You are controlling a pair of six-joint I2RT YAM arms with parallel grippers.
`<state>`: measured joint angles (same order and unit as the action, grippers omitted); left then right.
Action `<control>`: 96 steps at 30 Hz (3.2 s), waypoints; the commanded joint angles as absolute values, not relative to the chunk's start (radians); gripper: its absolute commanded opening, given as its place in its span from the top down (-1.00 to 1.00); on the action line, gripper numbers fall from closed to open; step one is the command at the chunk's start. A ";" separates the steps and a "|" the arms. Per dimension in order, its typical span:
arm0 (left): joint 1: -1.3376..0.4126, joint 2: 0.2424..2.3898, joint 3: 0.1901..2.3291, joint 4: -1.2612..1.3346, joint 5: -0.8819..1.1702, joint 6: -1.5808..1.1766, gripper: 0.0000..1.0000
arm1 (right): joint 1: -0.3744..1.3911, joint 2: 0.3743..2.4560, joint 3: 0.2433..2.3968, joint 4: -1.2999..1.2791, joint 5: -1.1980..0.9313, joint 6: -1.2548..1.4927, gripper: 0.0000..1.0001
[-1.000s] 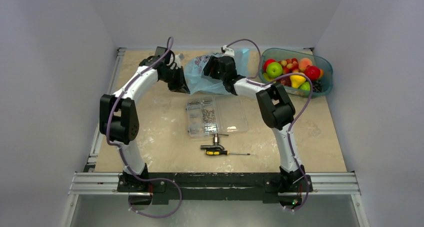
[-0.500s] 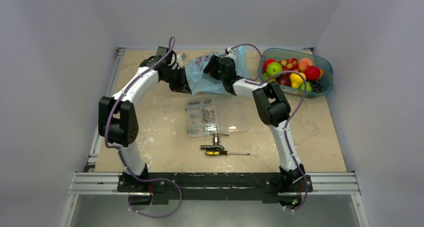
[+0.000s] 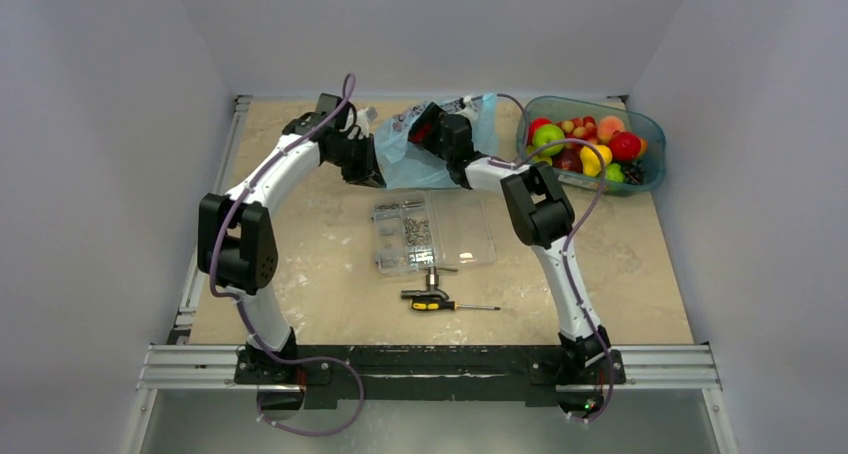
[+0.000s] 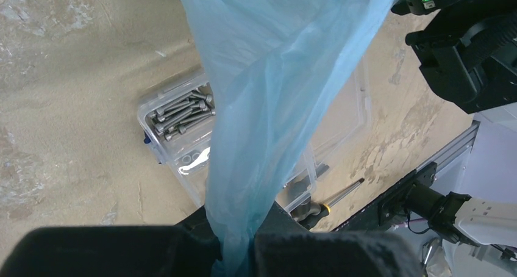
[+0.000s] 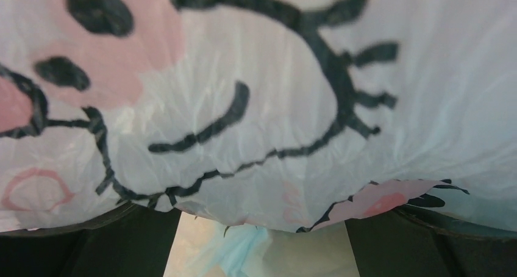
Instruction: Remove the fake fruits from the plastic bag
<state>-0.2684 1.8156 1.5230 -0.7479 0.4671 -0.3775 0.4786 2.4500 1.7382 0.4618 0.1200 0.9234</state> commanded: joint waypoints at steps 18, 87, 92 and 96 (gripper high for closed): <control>-0.285 1.817 1.538 -0.751 0.462 -0.349 1.00 | 0.475 2.569 1.888 0.673 0.067 1.000 -0.28; -0.273 1.770 1.539 -0.740 0.470 -0.367 1.00 | 0.062 1.794 1.607 -0.220 0.676 0.267 0.52; -0.273 1.775 1.541 -0.740 0.481 -0.370 1.00 | 0.019 1.888 1.671 -0.273 0.656 0.265 0.35; -0.273 1.774 1.542 -0.736 0.498 -0.377 1.00 | 0.004 1.929 1.672 -0.281 0.647 0.263 0.18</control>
<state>-0.2798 1.8172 1.5230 -0.7494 0.4618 -0.3748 0.0124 1.9396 1.6138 -0.2569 0.6369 0.2775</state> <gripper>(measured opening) 0.008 0.736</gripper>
